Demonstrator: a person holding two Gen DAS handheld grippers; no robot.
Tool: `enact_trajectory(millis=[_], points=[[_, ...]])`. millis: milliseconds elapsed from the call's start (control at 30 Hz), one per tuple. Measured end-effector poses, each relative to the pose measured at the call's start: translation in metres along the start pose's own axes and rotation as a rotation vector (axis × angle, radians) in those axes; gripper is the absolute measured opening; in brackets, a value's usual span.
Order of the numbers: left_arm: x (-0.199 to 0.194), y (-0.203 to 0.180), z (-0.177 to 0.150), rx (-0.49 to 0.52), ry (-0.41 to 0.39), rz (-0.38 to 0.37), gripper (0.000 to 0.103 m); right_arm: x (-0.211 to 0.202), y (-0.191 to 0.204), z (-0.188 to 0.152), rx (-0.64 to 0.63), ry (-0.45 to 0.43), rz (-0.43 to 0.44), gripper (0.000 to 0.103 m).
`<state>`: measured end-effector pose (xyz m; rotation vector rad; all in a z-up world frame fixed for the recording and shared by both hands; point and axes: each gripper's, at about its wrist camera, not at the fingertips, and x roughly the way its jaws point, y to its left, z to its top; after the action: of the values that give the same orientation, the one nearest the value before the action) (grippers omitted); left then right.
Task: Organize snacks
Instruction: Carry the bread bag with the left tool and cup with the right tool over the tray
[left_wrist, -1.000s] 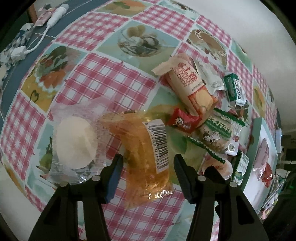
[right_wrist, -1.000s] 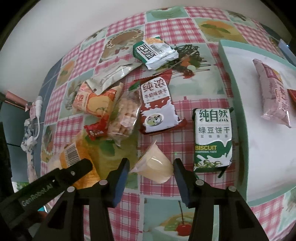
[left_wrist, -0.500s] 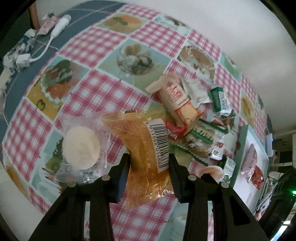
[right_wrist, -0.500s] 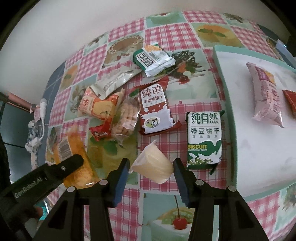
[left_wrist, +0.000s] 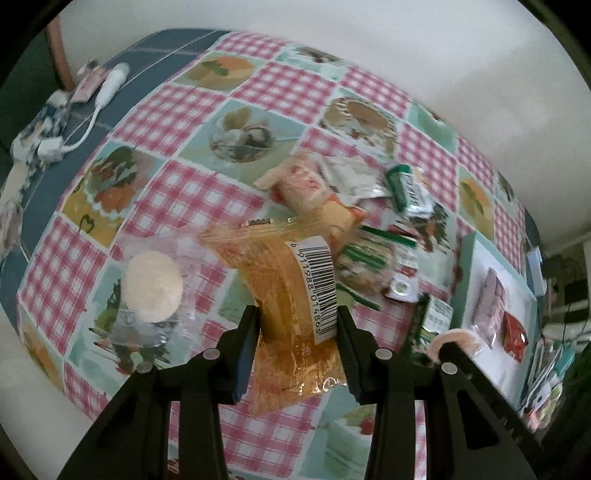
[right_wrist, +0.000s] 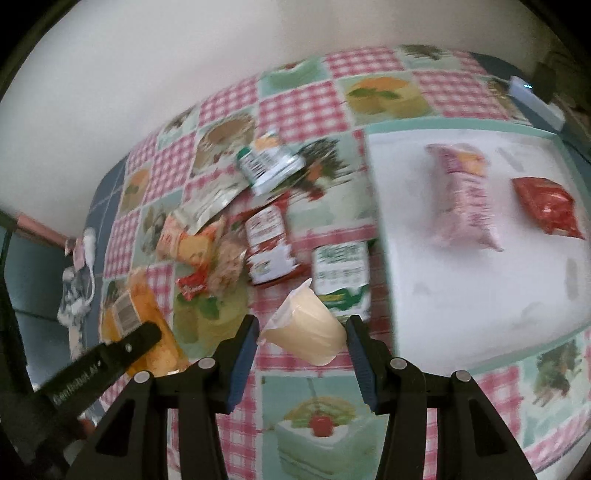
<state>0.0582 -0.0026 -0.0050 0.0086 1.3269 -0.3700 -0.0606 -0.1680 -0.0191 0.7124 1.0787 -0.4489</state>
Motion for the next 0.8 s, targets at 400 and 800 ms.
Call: enact_trajectory(millis=[400,800], points=[[-0.009,-0.109,-0.047,0.281,-0.023,-0.054,0.043,-0.035,-0.104,0.016,0.285,-0.072,-0.195,0.052],[0.007,-0.193,-0.080,0.461,-0.023,-0.068,0.043,-0.058,-0.196,0.016,0.495,-0.110,-0.259,0.052]])
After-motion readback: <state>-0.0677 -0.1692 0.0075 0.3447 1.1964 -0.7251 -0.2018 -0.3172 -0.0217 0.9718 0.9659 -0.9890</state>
